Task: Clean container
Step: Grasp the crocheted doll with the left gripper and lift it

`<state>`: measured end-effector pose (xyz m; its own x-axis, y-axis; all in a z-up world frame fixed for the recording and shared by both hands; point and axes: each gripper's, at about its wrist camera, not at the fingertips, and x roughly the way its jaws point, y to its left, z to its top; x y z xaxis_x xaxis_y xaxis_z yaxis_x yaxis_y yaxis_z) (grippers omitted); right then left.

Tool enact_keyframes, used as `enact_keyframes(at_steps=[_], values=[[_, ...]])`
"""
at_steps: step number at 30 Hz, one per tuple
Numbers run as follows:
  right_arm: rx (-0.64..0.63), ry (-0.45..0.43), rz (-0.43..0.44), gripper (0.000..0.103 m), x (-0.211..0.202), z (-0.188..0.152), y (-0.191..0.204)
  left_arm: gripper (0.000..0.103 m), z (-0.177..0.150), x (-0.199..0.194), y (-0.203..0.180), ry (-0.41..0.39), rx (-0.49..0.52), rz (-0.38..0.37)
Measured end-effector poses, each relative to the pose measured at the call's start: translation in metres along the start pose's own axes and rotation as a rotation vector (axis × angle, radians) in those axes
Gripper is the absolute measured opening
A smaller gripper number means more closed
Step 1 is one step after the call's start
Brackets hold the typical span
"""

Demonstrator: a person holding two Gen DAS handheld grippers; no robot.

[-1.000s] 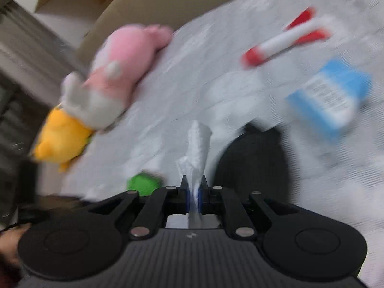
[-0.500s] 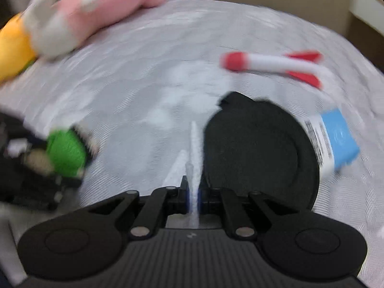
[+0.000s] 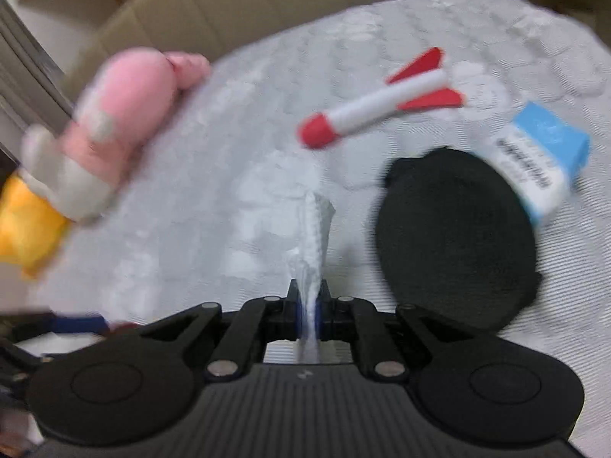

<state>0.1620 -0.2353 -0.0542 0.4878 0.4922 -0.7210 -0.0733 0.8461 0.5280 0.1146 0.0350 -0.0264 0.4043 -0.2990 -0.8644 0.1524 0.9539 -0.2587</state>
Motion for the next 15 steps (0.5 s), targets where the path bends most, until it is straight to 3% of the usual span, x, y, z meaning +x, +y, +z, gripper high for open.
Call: enact_keyframes(at_steps=[3,5,6,9,12,15], values=[[0.171,0.024,0.283,0.008,0.003,0.002,0.008,0.098,-0.007,0.01,0.01,0.06,-0.009,0.05],[0.171,0.045,0.382,0.008,0.01,-0.001,0.024,0.098,-0.008,0.022,0.011,0.109,0.004,0.079],[0.119,0.05,0.372,0.008,0.015,-0.003,0.033,0.098,-0.008,0.027,0.008,0.126,0.028,0.086],[-0.067,0.097,0.227,0.008,0.035,-0.017,0.054,0.098,-0.009,0.042,-0.007,0.156,0.136,0.116],[-0.118,0.165,0.142,0.008,0.048,-0.026,0.051,0.099,-0.01,0.049,-0.027,0.153,0.265,0.18],[-0.14,0.141,0.067,0.009,0.038,-0.02,0.045,0.101,-0.008,0.053,-0.03,0.151,0.261,0.158]])
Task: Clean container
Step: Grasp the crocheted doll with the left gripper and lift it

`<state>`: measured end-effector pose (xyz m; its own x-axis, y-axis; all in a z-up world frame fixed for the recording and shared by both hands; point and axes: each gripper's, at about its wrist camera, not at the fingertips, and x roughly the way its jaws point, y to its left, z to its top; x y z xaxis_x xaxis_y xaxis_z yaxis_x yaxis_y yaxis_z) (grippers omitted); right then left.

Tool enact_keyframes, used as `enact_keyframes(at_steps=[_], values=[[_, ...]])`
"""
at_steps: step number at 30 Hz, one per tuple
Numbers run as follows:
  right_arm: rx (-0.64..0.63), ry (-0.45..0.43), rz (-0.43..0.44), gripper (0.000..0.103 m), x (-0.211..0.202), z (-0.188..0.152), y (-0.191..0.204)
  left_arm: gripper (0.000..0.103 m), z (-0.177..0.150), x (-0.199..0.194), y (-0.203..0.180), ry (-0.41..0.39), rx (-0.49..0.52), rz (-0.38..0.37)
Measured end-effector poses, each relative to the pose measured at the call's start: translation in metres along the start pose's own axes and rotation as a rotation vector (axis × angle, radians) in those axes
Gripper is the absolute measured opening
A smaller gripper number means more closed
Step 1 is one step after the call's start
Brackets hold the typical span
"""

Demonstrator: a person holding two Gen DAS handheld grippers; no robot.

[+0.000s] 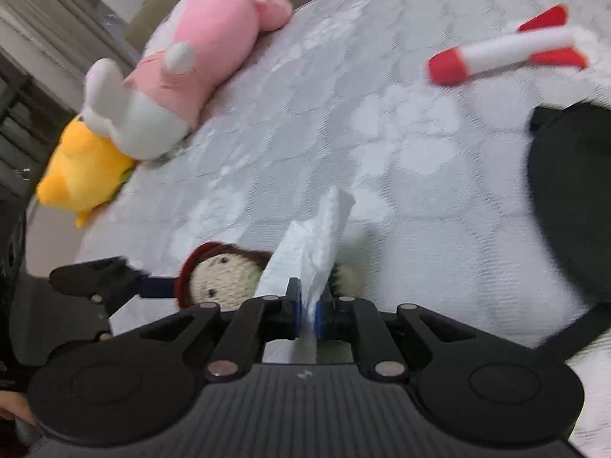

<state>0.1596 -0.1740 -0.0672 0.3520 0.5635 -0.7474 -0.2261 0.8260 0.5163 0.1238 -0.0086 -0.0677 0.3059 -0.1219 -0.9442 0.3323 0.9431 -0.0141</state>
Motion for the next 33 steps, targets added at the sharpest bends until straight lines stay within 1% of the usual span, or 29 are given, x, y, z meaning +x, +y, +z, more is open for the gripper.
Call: enact_keyframes(at_steps=[2,4,6,8,9,11,14,16,17,18,20,21,22,24,25,26,28,31,32,33], values=[[-0.02,-0.021,-0.083,0.009,-0.005,0.001,-0.006,0.101,0.005,0.0,0.002,-0.018,-0.029,-0.036],[-0.041,-0.033,-0.183,0.009,-0.008,0.001,-0.013,0.101,0.009,-0.004,0.007,-0.034,-0.079,-0.102],[-0.037,-0.04,-0.246,0.009,-0.01,0.001,-0.022,0.101,0.013,-0.005,0.015,-0.048,-0.136,-0.175],[-0.013,-0.063,-0.273,0.009,-0.017,0.001,-0.028,0.101,0.007,-0.015,0.028,-0.075,-0.214,-0.226],[-0.001,-0.075,-0.262,0.009,-0.02,0.0,-0.029,0.101,0.005,-0.02,0.034,-0.089,-0.262,-0.228],[0.033,-0.101,-0.19,0.008,-0.029,-0.003,-0.026,0.101,0.001,-0.025,0.046,-0.12,-0.353,-0.21],[0.079,-0.135,0.013,0.008,-0.043,-0.006,-0.011,0.101,-0.006,-0.032,0.076,-0.161,-0.525,-0.178],[0.056,-0.147,0.129,0.008,-0.045,-0.009,0.008,0.101,-0.009,-0.031,0.09,-0.16,-0.617,-0.153],[0.039,-0.144,0.162,0.008,-0.042,-0.01,0.016,0.101,-0.01,-0.029,0.094,-0.156,-0.64,-0.137],[0.024,-0.135,0.187,0.008,-0.038,-0.011,0.023,0.101,-0.01,-0.029,0.096,-0.156,-0.642,-0.127],[0.012,-0.087,0.199,0.008,-0.025,-0.016,0.028,0.101,-0.009,-0.03,0.097,-0.158,-0.636,-0.112],[0.003,-0.062,0.187,0.008,-0.017,-0.019,0.029,0.101,-0.008,-0.032,0.096,-0.167,-0.615,-0.114],[-0.013,-0.038,0.136,0.008,-0.01,-0.022,0.027,0.101,-0.008,-0.037,0.092,-0.182,-0.574,-0.118],[-0.029,-0.012,0.054,0.009,-0.004,-0.025,0.02,0.101,-0.004,-0.048,0.079,-0.215,-0.442,-0.113],[-0.015,-0.009,0.033,0.009,-0.006,-0.025,0.014,0.101,0.0,-0.052,0.066,-0.232,-0.329,-0.11],[-0.004,-0.007,0.012,0.006,-0.008,-0.024,0.008,0.101,0.002,-0.057,0.052,-0.245,-0.216,-0.11],[-0.003,-0.016,-0.027,0.006,-0.016,-0.021,0.003,0.101,0.0,-0.062,0.023,-0.265,0.021,-0.095],[-0.092,-0.037,-0.143,0.006,-0.032,-0.016,0.005,0.101,-0.01,-0.051,-0.016,-0.266,0.306,0.014],[-0.107,-0.038,-0.156,0.006,-0.037,-0.015,0.004,0.101,-0.013,-0.045,-0.026,-0.257,0.378,0.039],[-0.1,-0.032,-0.149,0.006,-0.042,-0.014,0.002,0.101,-0.016,-0.039,-0.034,-0.245,0.443,0.058]])
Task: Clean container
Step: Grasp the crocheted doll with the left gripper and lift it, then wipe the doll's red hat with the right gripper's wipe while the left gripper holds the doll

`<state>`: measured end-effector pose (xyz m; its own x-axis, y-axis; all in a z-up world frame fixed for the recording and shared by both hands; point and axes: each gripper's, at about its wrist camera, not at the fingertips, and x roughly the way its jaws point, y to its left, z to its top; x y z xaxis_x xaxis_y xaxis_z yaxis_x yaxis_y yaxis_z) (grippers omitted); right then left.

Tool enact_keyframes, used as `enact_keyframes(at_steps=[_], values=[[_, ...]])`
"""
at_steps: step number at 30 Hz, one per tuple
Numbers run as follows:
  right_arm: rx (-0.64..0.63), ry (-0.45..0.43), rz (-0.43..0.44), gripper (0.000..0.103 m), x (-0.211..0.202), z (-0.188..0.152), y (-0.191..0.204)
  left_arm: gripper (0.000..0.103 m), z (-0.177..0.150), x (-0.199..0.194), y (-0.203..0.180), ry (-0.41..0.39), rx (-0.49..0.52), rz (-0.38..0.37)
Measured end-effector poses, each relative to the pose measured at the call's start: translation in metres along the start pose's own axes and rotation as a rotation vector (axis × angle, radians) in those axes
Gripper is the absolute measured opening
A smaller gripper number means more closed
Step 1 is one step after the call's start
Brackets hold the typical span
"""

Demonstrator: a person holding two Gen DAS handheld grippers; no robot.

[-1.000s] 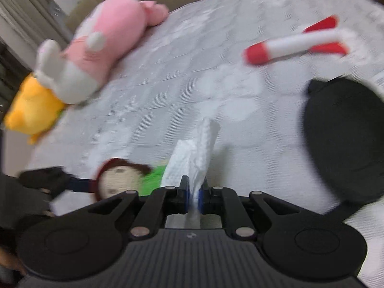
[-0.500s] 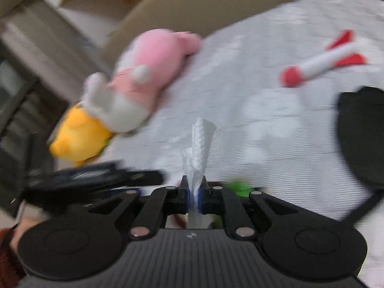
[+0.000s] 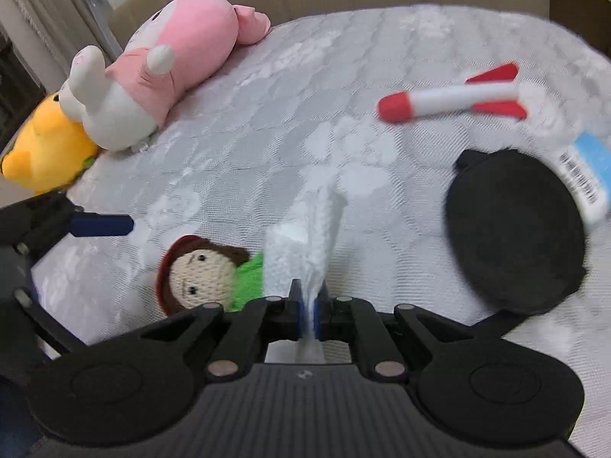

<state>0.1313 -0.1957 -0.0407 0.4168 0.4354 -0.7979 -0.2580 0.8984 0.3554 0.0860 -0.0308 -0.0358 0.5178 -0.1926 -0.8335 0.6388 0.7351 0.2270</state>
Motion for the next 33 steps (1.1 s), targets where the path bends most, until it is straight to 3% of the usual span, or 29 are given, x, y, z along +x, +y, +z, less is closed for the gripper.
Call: enact_keyframes(at_steps=[5,9,10,11,15,17,20,22,24,26,28,33], values=[[0.023,-0.004,0.021,0.007,-0.015,-0.001,-0.011,0.101,-0.013,0.026,-0.035,-0.006,0.291,0.126],[0.073,-0.014,0.048,0.007,-0.01,-0.002,-0.016,0.101,-0.009,0.052,-0.025,0.04,0.229,0.13],[0.085,-0.011,0.06,0.007,-0.007,-0.002,-0.017,0.094,-0.006,0.057,-0.019,0.055,0.17,0.107],[0.095,-0.009,0.069,0.007,-0.004,-0.001,-0.018,0.08,-0.002,0.06,-0.012,0.076,0.101,0.071],[0.142,-0.024,0.098,0.007,-0.003,0.002,-0.026,0.08,0.005,0.065,0.025,0.119,-0.238,-0.078],[0.19,-0.039,0.116,0.007,-0.005,0.003,-0.034,0.08,0.001,0.068,0.049,0.135,-0.489,-0.224],[0.261,-0.073,0.138,0.007,-0.012,0.004,-0.046,0.08,-0.023,0.082,0.08,0.164,-0.938,-0.511],[0.297,-0.097,0.159,0.007,-0.016,0.003,-0.05,0.08,-0.046,0.088,0.088,0.185,-1.202,-0.629],[0.341,-0.106,0.227,0.007,-0.017,0.002,-0.053,0.081,-0.061,0.093,0.096,0.204,-1.332,-0.646],[0.398,-0.081,0.338,0.007,-0.012,0.001,-0.054,0.093,-0.072,0.091,0.107,0.192,-1.399,-0.59],[0.424,-0.039,0.391,0.007,-0.001,0.0,-0.049,0.093,-0.082,0.086,0.116,0.163,-1.473,-0.559],[0.278,0.054,0.266,0.007,0.024,-0.004,-0.019,0.094,-0.083,0.077,0.122,0.125,-1.473,-0.526]])
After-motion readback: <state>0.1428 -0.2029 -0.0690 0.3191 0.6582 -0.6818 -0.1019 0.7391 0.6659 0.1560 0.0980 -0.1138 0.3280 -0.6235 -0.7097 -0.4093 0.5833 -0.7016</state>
